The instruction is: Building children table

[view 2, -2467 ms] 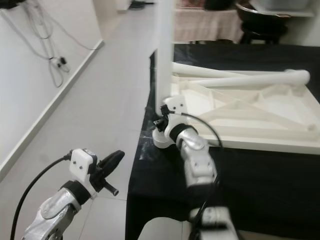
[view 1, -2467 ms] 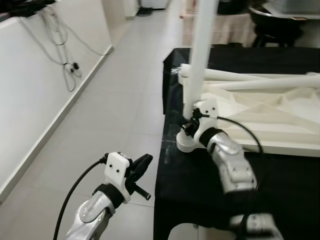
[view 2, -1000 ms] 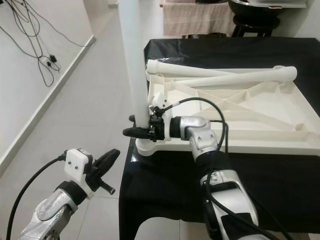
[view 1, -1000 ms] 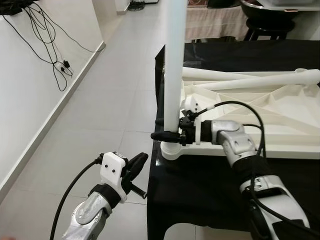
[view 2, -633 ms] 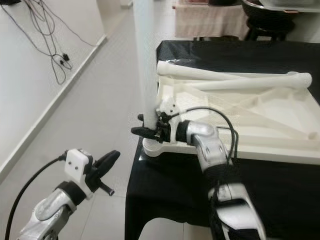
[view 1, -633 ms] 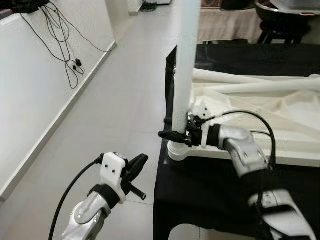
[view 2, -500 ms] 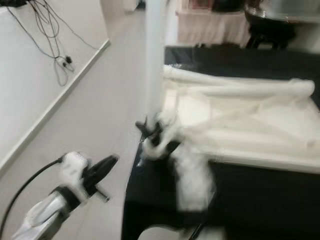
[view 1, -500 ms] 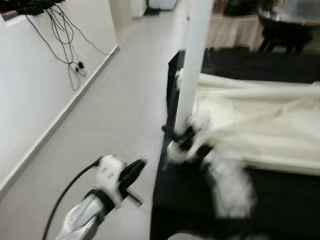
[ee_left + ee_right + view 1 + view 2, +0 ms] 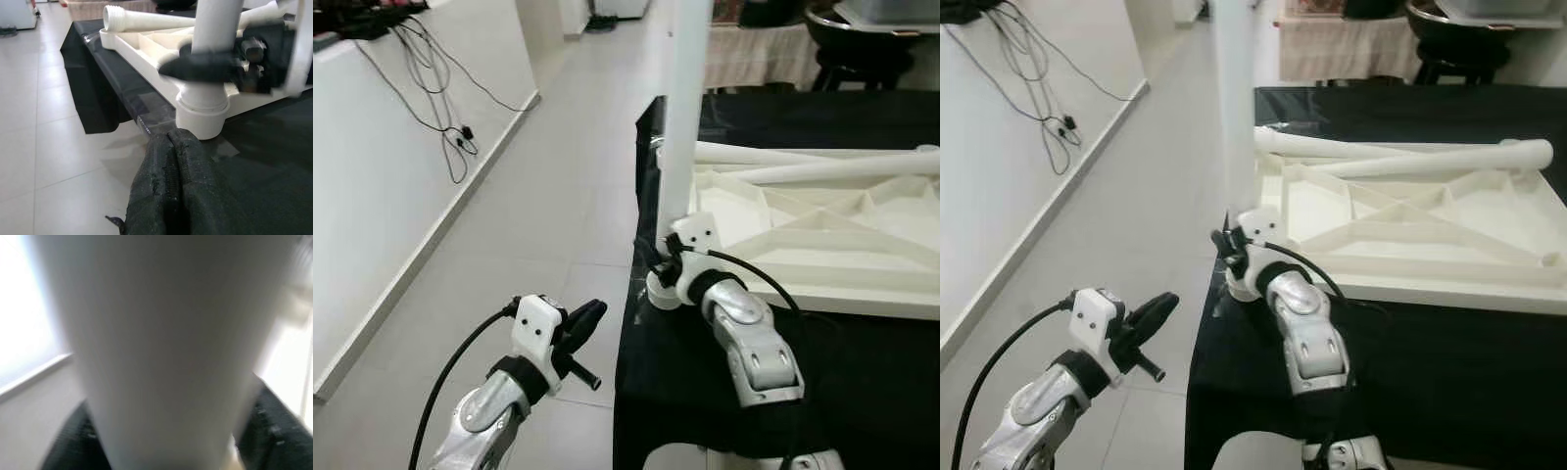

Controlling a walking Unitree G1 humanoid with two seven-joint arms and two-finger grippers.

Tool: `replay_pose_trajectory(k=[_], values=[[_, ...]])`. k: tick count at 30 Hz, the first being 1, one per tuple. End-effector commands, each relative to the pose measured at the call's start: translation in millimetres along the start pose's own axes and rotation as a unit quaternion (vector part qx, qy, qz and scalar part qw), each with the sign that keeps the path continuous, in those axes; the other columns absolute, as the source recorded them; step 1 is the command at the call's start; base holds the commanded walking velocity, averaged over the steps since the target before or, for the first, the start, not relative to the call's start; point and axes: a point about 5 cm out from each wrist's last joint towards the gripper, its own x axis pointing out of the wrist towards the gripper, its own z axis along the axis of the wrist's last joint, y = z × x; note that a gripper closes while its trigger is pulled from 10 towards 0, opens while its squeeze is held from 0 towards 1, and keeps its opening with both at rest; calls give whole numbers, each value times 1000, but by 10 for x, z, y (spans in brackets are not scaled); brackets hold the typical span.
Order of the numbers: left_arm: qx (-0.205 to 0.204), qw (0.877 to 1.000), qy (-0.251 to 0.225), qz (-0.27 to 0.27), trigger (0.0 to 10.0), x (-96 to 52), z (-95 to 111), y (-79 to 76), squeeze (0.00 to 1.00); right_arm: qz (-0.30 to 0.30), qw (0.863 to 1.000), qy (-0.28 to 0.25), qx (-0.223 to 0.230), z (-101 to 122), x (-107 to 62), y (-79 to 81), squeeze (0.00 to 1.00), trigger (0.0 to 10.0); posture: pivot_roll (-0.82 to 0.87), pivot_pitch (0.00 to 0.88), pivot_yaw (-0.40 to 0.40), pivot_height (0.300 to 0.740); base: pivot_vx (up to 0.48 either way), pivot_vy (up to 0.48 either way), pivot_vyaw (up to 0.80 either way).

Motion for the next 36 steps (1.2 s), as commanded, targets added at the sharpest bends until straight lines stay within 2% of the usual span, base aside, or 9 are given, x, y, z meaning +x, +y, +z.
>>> replay_pose_trajectory(k=[1,3,4,5,6,15,16,33,36], values=[[5,1000,10,2,10000,-22,-38,7,0,38,999,-19,8,123,32,-2,1000,10000,22,108,61,740,0,0,0],[4,1000,10,-1,10000,-18,-38,2,0,82,996,-29,-5,198,52,-28,1000,10000,25,110,60,740,0,0,0],[2,1000,10,-4,10000,-13,-37,-6,0,135,990,-24,-15,261,90,-104,286,10000,28,114,58,740,0,0,0],[2,1000,10,-4,10000,-13,-37,-6,0,135,990,-24,-15,261,90,-104,286,10000,28,114,58,740,0,0,0],[2,1000,10,-4,10000,-12,-36,-10,0,166,985,-18,-38,274,109,-134,0,10000,31,114,55,740,0,0,0],[2,1000,7,-1,10000,-15,-31,-28,0,281,958,2,-55,314,205,-129,0,10000,49,126,44,740,0,0,0],[2,1000,7,0,10000,-22,-29,-39,0,282,959,4,-40,363,292,-163,0,0,52,133,43,740,0,0,0],[-5,1000,6,-4,10000,-38,-10,-55,0,229,973,30,-20,196,113,-584,0,0,28,164,54,740,0,0,0],[-4,1000,6,-3,10000,-72,1,-44,0,-98,992,34,73,-75,-16,-760,0,0,13,185,32,740,0,0,0]])
